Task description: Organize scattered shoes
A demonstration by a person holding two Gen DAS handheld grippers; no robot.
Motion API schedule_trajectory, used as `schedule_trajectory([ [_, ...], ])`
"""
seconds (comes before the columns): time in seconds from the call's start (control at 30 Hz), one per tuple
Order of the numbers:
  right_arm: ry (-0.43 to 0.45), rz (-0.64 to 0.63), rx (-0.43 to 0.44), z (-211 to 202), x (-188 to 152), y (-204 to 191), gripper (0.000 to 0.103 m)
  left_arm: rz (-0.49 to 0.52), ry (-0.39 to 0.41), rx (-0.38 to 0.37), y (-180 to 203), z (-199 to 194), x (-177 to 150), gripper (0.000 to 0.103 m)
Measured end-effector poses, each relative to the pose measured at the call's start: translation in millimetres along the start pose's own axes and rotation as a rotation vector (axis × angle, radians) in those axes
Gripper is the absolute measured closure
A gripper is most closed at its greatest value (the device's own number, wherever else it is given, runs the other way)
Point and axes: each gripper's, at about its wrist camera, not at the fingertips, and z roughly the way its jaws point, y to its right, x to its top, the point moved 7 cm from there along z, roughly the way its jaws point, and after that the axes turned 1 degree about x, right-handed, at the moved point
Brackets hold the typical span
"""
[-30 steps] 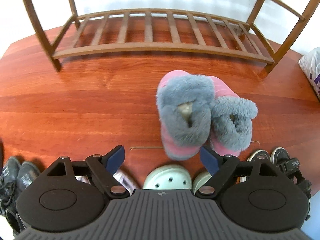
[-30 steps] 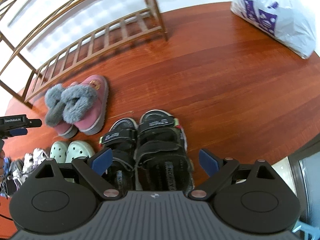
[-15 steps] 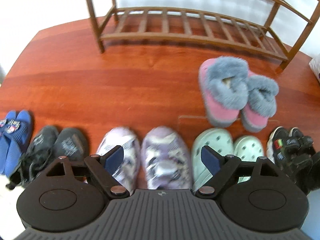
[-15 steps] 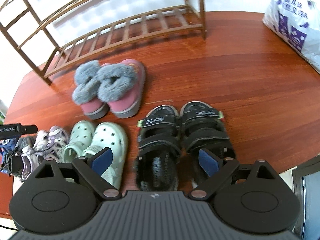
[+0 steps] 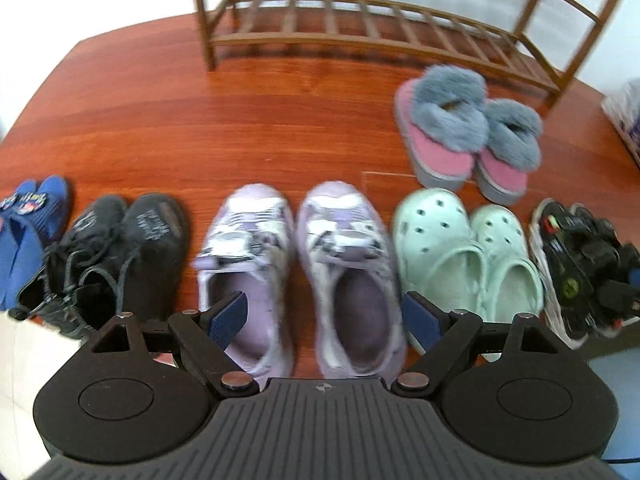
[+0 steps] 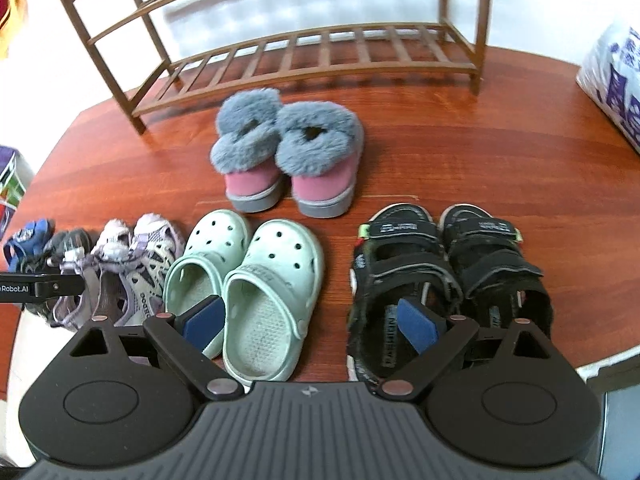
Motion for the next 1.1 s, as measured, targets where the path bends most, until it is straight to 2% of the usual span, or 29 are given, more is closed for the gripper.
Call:
schedule_trajectory([
  [0.17, 0.02, -0.085, 0.028, 15, -5, -20, 0.011, 0.109, 0.029, -0.025, 30, 9, 4, 0.021],
  [0.37, 0.039, -0.305, -0.007, 26, -4, -41, 0.025, 0.295, 0.06, -0.02, 60, 22, 12, 0.027],
  [0.5, 0.004, -0.404, -0.007, 37, -5, -44, 0.037, 0.424, 0.057, 0.0, 75, 40, 13, 0.031],
  [0.57, -0.013, -0.43, -0.009, 45, -5, -43, 0.04, 0.463, 0.048, -0.023, 82, 46, 13, 0.044],
  [0.73, -0.051, -0.46, 0.0, 63, -7, -38, 0.049, 0.524, 0.04, -0.044, 95, 63, 15, 0.056],
  [0.9, -0.065, -0.464, 0.01, 75, -7, -36, 0.052, 0.574, 0.043, -0.062, 104, 77, 13, 0.062],
  [1.0, -0.074, -0.468, 0.017, 82, -7, -34, 0.053, 0.558, 0.031, -0.062, 105, 87, 12, 0.063],
  [1.1, -0.078, -0.475, 0.019, 89, -8, -35, 0.056, 0.533, 0.052, -0.054, 104, 89, 12, 0.064],
])
